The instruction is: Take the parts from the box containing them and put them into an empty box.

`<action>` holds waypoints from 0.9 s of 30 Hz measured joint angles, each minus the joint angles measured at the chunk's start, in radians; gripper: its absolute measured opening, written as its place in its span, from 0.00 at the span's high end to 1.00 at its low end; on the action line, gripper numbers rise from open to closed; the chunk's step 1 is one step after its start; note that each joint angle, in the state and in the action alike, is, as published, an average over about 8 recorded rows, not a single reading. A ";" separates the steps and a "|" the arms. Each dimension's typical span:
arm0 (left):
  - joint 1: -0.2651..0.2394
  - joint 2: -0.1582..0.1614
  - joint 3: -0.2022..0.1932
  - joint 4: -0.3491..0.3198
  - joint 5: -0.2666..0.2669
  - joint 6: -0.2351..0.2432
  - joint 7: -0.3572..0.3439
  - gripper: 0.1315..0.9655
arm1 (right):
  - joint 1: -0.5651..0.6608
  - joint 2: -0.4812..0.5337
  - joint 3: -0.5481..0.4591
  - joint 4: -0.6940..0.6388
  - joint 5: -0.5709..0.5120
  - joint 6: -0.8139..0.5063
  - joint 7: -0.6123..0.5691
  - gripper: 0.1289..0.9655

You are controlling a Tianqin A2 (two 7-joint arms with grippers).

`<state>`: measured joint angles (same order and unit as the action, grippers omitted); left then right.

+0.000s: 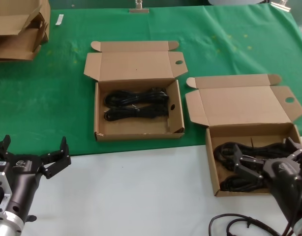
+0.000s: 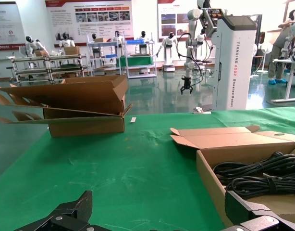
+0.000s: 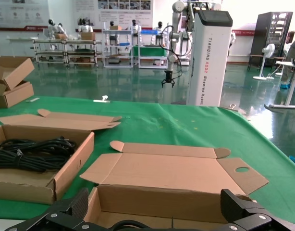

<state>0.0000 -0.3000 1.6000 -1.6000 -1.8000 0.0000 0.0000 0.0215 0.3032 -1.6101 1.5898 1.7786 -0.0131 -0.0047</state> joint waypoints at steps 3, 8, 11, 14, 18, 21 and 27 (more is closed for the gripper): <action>0.000 0.000 0.000 0.000 0.000 0.000 0.000 0.00 | 0.000 0.000 0.000 0.000 0.000 0.000 0.000 0.00; 0.000 0.000 0.000 0.000 0.000 0.000 0.000 0.00 | 0.000 0.000 0.000 0.000 0.000 0.000 0.000 0.00; 0.000 0.000 0.000 0.000 0.000 0.000 0.000 0.00 | 0.000 0.000 0.000 0.000 0.000 0.000 0.000 0.00; 0.000 0.000 0.000 0.000 0.000 0.000 0.000 0.00 | 0.000 0.000 0.000 0.000 0.000 0.000 0.000 0.00; 0.000 0.000 0.000 0.000 0.000 0.000 0.000 0.00 | 0.000 0.000 0.000 0.000 0.000 0.000 0.000 0.00; 0.000 0.000 0.000 0.000 0.000 0.000 0.000 0.00 | 0.000 0.000 0.000 0.000 0.000 0.000 0.000 0.00; 0.000 0.000 0.000 0.000 0.000 0.000 0.000 0.00 | 0.000 0.000 0.000 0.000 0.000 0.000 0.000 0.00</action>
<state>0.0000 -0.3000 1.6000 -1.6000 -1.8000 0.0000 0.0000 0.0215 0.3032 -1.6101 1.5898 1.7786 -0.0131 -0.0047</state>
